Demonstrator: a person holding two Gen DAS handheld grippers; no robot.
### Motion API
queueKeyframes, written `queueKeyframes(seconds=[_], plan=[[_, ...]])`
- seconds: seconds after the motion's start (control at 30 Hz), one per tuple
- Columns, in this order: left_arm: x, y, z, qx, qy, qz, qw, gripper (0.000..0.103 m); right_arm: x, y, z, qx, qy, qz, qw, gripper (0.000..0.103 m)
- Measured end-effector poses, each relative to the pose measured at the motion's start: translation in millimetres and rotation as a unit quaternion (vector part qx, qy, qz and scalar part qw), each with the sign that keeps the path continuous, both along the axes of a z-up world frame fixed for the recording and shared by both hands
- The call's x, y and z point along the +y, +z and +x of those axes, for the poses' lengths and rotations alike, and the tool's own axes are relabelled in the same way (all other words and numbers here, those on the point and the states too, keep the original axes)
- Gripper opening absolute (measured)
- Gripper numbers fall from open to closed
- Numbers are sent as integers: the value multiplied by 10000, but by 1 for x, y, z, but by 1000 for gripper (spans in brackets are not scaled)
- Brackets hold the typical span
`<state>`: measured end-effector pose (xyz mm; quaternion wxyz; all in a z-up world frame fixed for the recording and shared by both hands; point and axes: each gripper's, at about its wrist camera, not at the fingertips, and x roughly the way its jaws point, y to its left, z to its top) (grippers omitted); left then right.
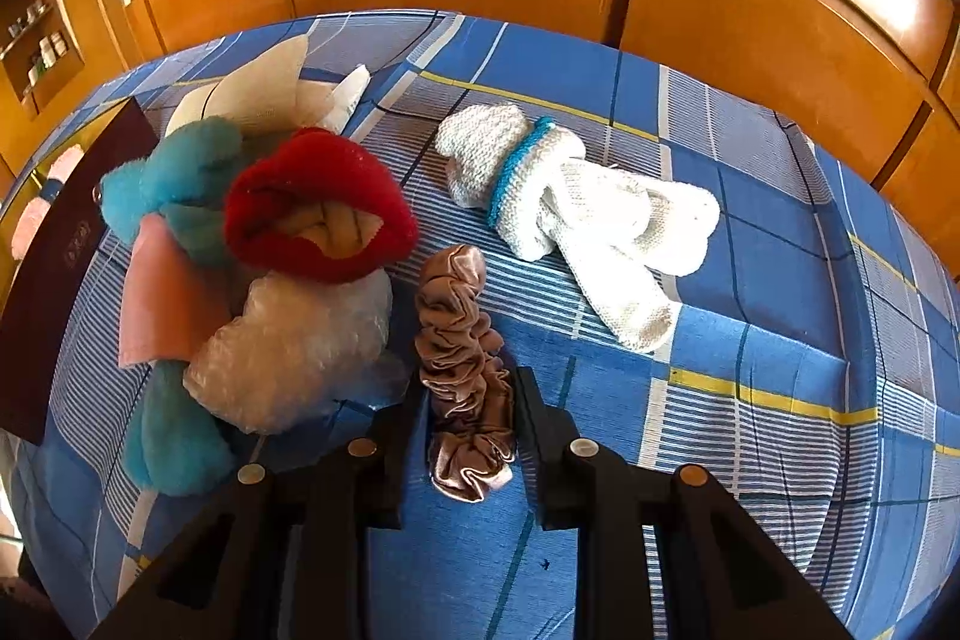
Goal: Organize soft objects
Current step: 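Carry the towel roll into the tray with the left tool while the right tool grasps the brown scrunchie, then lift the brown scrunchie into the gold tray and open the right tool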
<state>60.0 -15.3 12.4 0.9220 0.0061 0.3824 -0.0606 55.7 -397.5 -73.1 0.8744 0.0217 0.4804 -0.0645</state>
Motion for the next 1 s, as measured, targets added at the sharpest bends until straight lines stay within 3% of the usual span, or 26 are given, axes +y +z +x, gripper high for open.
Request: queueKeyframes(seconds=[0.07, 0.4, 0.57, 0.8, 0.93, 1.0], plan=[[-1, 0, -3, -6, 3, 11, 10000, 97, 0, 0, 0, -33, -19, -15, 10000, 26], [0, -5, -9, 85, 48, -18, 10000, 99, 0, 0, -1, -194, -105, -13, 9998, 29], [4, -4, -10, 74, 58, -58, 9999, 100, -7, 5, -2, -84, -291, 100, 9995, 23], [13, -3, -9, 40, 115, -133, 9998, 100, -15, 41, -19, -521, -743, 270, 9955, 21], [18, -8, -9, 111, 146, -182, 9997, 100, 4, 59, -20, -608, -556, 474, 9955, 21], [21, -9, -9, 117, 178, -201, 9996, 100, 27, 70, -16, -646, -188, 612, 9959, 21]])
